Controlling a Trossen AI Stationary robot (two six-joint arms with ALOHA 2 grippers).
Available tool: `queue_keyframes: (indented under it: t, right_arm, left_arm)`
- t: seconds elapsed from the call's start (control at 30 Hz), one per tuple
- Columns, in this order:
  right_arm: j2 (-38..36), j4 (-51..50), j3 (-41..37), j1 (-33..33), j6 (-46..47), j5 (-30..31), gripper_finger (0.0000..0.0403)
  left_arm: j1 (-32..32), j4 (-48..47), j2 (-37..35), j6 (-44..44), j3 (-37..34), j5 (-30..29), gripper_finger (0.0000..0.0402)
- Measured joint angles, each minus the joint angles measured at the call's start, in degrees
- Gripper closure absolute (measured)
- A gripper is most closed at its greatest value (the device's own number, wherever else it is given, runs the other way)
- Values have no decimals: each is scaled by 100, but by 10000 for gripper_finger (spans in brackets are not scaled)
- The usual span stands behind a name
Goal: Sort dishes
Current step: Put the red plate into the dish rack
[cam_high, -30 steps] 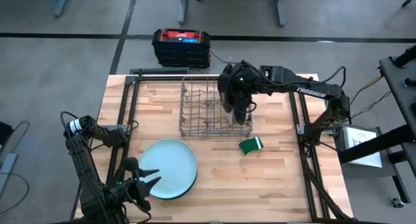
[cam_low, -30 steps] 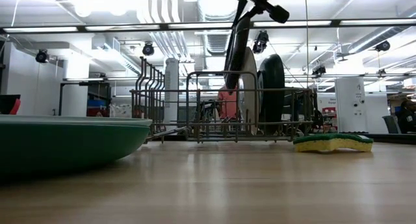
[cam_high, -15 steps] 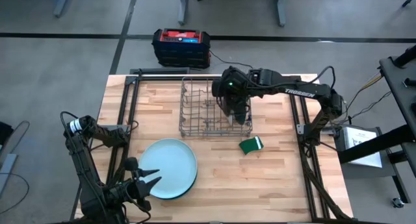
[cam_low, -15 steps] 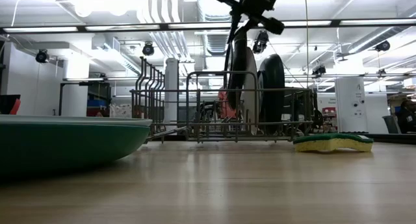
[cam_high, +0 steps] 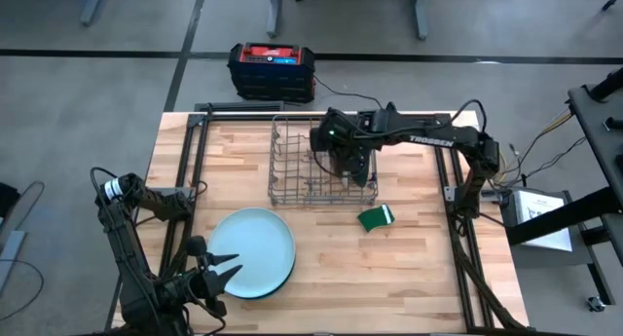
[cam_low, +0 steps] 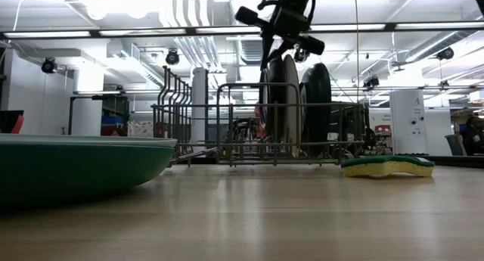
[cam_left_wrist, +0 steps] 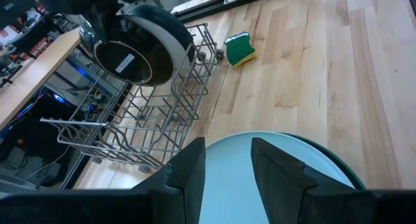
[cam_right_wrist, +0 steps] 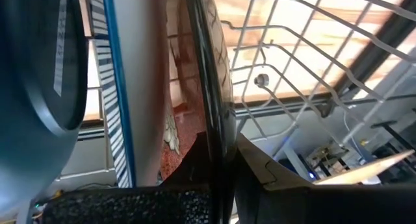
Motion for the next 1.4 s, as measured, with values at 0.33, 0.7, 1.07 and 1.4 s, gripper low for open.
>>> queue_keyframes:
  t: [0.33, 0.7, 1.07, 1.4]
  right_arm:
    - [216, 1, 7, 17, -33, 33, 394]
    - [274, 30, 17, 108, 198, 241, 394]
    - [-9, 219, 94, 123, 444, 650, 394]
    - [-91, 457, 117, 131, 1202, 494, 394]
  left_arm:
    - [0, -2, 0, 0, 2, 0, 286]
    - [2, -2, 0, 22, 1, -39, 286]
    - [2, -4, 0, 24, 0, -76, 286]
    - [2, -2, 0, 46, 0, -83, 286]
